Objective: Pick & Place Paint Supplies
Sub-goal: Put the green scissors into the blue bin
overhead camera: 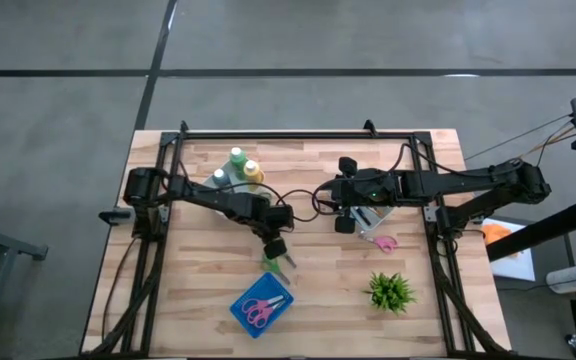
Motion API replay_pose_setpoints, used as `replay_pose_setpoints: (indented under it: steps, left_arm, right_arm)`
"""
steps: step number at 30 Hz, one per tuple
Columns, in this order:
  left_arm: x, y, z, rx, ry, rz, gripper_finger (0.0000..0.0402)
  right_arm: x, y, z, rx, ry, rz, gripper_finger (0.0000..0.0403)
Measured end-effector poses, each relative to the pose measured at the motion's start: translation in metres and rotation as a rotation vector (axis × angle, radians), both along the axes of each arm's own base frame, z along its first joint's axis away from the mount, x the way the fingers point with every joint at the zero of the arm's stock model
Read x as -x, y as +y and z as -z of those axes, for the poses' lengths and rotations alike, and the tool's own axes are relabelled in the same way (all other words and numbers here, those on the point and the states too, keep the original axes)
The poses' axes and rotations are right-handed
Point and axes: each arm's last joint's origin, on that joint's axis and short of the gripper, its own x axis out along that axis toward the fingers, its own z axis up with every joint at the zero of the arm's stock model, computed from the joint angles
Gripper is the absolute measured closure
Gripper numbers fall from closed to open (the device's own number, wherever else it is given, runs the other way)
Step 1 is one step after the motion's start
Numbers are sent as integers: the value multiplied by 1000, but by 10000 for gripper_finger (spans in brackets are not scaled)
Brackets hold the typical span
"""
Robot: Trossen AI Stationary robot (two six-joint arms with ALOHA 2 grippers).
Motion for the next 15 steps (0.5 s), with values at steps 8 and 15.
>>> replay_pose_setpoints:
  steps: [8, 15]
  left_arm:
    - [0, -2, -25, 12, 13, -12, 394]
    - [-4, -6, -47, 14, 49, -34, 394]
  right_arm:
    - [0, 0, 0, 0, 0, 0, 260]
    - [0, 0, 0, 0, 0, 0, 260]
